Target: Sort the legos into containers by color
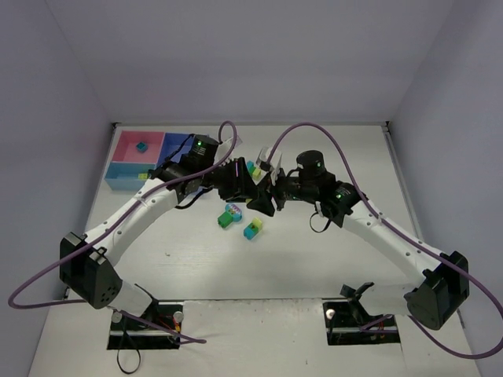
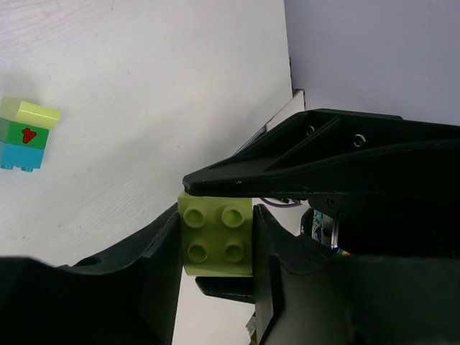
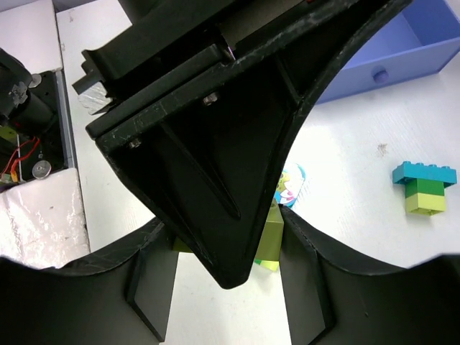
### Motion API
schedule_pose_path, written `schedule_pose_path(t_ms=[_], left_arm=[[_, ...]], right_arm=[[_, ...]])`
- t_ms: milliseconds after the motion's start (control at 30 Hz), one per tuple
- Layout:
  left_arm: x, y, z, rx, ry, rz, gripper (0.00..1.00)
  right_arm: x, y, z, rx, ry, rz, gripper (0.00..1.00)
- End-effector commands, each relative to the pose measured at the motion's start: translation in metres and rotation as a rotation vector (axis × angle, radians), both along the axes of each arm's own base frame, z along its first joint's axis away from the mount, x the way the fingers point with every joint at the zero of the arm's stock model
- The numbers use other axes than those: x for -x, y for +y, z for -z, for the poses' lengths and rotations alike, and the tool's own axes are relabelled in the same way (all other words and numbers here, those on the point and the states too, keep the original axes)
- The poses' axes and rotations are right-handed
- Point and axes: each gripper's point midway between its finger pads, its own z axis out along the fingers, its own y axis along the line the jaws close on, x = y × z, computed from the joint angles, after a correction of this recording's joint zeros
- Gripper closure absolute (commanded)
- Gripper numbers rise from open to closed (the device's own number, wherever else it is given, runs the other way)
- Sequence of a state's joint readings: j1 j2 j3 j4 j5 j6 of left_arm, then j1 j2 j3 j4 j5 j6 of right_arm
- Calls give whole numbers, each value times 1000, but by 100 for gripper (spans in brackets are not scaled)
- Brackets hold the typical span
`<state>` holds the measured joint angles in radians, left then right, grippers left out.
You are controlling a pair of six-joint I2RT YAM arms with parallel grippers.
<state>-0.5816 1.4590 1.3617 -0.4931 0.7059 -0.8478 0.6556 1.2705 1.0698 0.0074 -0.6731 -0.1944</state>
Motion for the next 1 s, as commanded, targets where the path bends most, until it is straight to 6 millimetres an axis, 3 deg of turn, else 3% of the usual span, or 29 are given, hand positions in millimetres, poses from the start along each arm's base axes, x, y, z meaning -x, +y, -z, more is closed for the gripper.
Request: schedule_pose_path(t_ms=[0, 67, 100, 200, 300, 367, 400, 467, 567, 700, 733, 833, 967], left_arm=[[-4, -7, -22, 54, -82, 15, 99], [-8, -5, -24, 44, -104, 6, 100], [-12, -1, -22, 19, -110, -11, 100], [-26, 16, -15, -61, -135, -62, 100], [-49, 49, -5, -134, -137, -153, 100], [-68, 76, 4, -195, -143, -238, 100], [-82, 103, 10, -227, -126, -316, 100], [-101, 138, 17, -295, -136, -428, 100], [-135, 215, 28, -398, -124, -669, 100], [-164, 278, 42, -464, -96, -886, 99], [-170, 306, 44, -475, -85, -962, 97], [-190, 349, 56, -485, -49, -1095, 93], [-214, 387, 71, -462, 13, -1203, 93]], right_arm=[[-6, 3, -39, -65, -118, 4, 71], [-11, 2, -35, -53, -117, 25, 57], [-17, -1, -32, -40, -118, 62, 39], [-30, -9, -26, -17, -109, 145, 11], [-42, -20, -24, -11, -99, 216, 2], [-55, -32, -22, -3, -86, 300, 0], [-60, -37, -20, 2, -81, 334, 0], [-78, -56, -17, 10, -66, 456, 0], [-97, -83, -10, 10, -24, 611, 0], [-107, -103, 2, -3, 43, 711, 0], [-108, -105, 4, -1, 49, 722, 0], [-112, -112, 14, 11, 70, 775, 0], [-117, -120, 23, 26, 88, 826, 0]])
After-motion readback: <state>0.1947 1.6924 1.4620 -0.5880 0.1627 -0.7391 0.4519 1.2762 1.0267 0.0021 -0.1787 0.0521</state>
